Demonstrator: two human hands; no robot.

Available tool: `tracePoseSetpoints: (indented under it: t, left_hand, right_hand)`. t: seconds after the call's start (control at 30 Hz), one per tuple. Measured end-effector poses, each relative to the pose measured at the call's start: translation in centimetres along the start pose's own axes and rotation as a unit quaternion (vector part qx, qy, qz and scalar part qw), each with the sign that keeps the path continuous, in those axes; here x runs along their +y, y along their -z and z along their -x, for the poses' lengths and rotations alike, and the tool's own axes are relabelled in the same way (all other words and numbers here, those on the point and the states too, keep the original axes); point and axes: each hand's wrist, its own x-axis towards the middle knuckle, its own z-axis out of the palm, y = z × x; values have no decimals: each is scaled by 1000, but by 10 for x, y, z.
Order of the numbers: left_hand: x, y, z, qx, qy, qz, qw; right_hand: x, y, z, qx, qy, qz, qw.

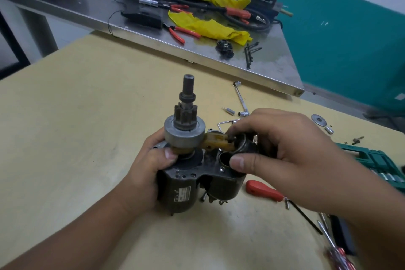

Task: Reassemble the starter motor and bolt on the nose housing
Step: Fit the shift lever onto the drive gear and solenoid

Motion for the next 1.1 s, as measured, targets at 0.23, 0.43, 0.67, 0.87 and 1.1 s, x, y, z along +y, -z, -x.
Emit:
tracePoseSetpoints:
  t: [0.23, 0.43, 0.67, 0.87, 1.1]
  left_hand:
    - [-2, 2, -3, 15, -8, -8, 1000]
    - [-2, 4, -5, 2, -7, -7, 1000]
    - [0, 2, -6, -21, -10, -28, 999]
    - [6, -1, -5, 4, -6, -54, 998]
    - [16, 1, -3, 49, -44, -164, 984]
  right_hand:
    - [7, -21, -2, 82, -17, -105, 991]
    - [6, -7, -11, 4, -37, -87, 995]
    - [-5, 10, -25, -75, -18, 91, 993]
    - [2, 4, -20, -16, 21, 81, 996]
    - [13, -18, -7, 79, 23, -74, 994]
